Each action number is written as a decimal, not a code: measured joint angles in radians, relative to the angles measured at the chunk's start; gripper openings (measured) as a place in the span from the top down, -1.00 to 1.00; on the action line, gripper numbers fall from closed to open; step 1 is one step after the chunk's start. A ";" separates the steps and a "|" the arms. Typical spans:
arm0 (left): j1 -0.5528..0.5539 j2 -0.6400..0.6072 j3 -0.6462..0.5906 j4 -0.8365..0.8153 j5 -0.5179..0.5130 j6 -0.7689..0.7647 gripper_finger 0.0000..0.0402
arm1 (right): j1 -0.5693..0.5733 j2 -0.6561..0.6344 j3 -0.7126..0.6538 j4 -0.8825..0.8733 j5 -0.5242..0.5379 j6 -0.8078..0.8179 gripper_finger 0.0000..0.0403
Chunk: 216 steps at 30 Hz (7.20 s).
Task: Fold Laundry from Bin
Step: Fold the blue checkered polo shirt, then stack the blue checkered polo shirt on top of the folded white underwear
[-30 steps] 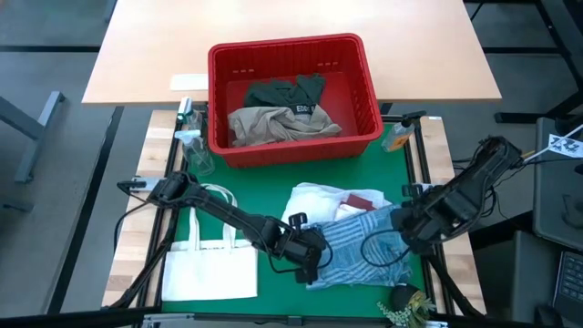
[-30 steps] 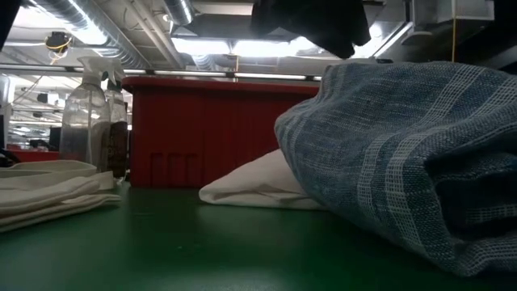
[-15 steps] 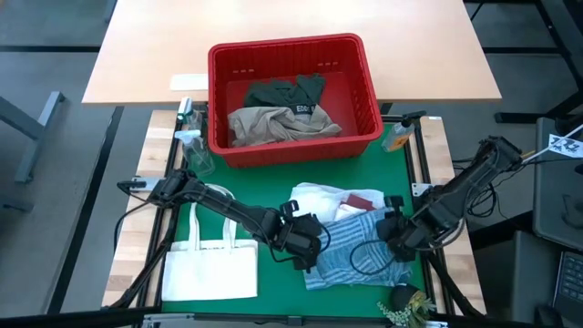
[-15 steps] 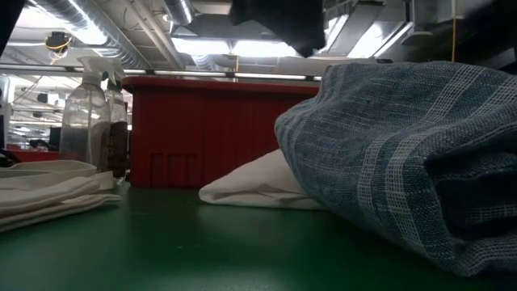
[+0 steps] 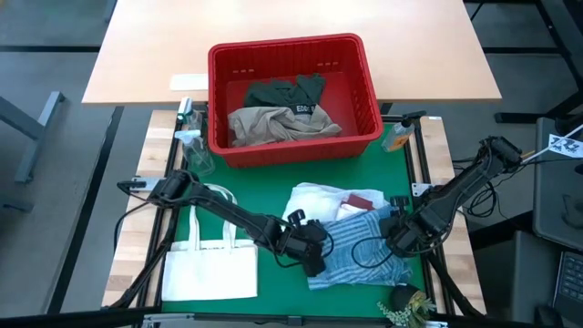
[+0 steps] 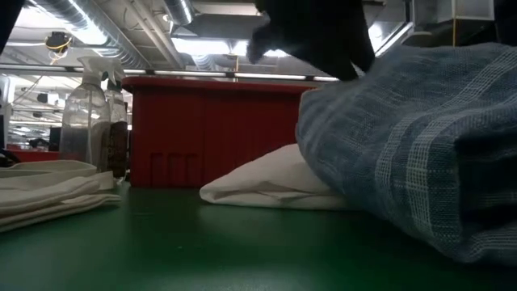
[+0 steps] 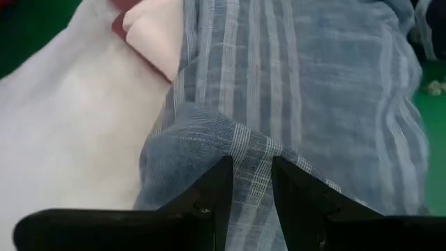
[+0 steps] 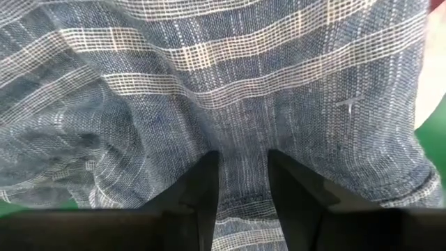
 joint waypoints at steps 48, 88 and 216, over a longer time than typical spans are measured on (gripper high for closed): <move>-0.145 0.205 0.101 0.287 0.064 0.163 0.52 | 0.394 0.109 -0.019 0.488 0.013 0.392 0.37; -0.134 0.234 0.101 0.277 0.068 0.153 0.52 | 0.394 0.200 0.141 0.125 -0.156 0.618 0.37; 0.053 0.179 0.387 -0.091 0.568 -0.264 -0.10 | 0.393 0.200 0.290 -0.248 -0.127 0.877 0.12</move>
